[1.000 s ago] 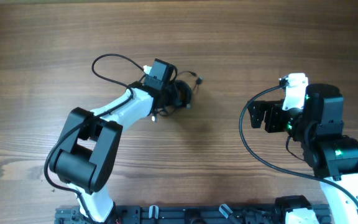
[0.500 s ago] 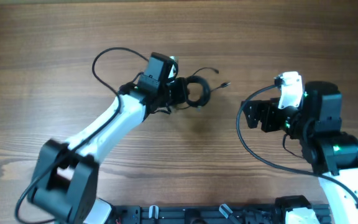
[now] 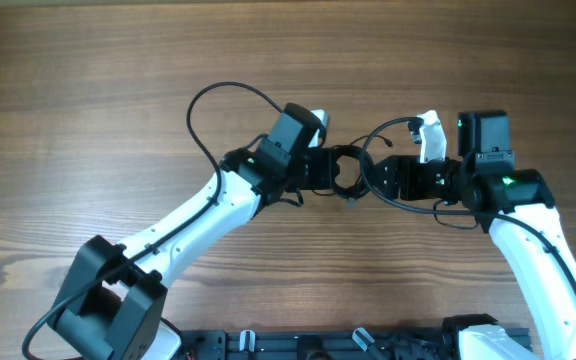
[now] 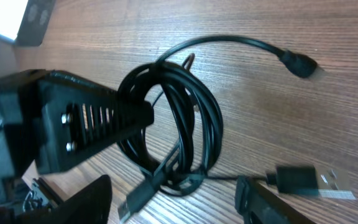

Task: Untangle cables

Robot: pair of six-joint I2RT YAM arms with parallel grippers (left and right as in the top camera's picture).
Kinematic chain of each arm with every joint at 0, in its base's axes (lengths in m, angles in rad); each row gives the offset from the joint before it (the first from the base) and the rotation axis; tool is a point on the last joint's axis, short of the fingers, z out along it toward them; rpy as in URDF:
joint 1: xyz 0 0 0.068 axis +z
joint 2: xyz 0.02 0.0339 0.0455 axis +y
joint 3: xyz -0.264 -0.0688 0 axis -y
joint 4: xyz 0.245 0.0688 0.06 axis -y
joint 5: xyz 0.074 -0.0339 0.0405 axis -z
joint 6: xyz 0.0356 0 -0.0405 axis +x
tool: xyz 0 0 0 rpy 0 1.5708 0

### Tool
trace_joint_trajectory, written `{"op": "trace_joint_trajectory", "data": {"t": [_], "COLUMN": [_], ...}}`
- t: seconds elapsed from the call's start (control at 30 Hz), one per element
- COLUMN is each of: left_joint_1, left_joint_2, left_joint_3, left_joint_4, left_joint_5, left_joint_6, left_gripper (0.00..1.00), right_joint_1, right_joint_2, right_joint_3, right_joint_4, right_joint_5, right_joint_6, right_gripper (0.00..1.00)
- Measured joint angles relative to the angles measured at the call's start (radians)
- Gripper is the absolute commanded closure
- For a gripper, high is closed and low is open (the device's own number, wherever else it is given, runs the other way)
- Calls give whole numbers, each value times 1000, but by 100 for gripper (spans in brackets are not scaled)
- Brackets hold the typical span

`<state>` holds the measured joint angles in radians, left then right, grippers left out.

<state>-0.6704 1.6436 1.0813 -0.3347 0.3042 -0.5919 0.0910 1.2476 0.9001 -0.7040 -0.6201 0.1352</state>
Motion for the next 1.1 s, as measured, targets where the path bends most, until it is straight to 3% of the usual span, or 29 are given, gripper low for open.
{"op": "trace_joint_trajectory", "data": {"t": [0.13,0.47,0.63,0.7,0.73,1.0,1.1], "left_joint_1": [-27,-43,-43,-43,-43,-43,-43], "left_joint_2": [0,-15,-50,-51,-51,-53,-53], "left_joint_3": [0,0,0,0,0,0,0], "left_joint_4": [2,23,29,30,32,36,18], "left_joint_5": [-4,-3,27,37,40,46,49], "left_joint_6": [3,3,3,-9,-13,-17,-16], "left_gripper": [96,96,96,96,96,96,96], "right_joint_1": [0,0,0,0,0,0,8], "right_joint_2": [10,10,10,10,10,30,31], "right_joint_3": [0,-1,-2,-4,-4,-4,-4], "right_joint_4": [25,33,32,32,32,32,16], "right_joint_5": [-1,57,64,68,70,79,118], "right_joint_6": [0,0,-1,1,-1,-2,25], "right_gripper": [57,60,71,82,83,83,68]}}
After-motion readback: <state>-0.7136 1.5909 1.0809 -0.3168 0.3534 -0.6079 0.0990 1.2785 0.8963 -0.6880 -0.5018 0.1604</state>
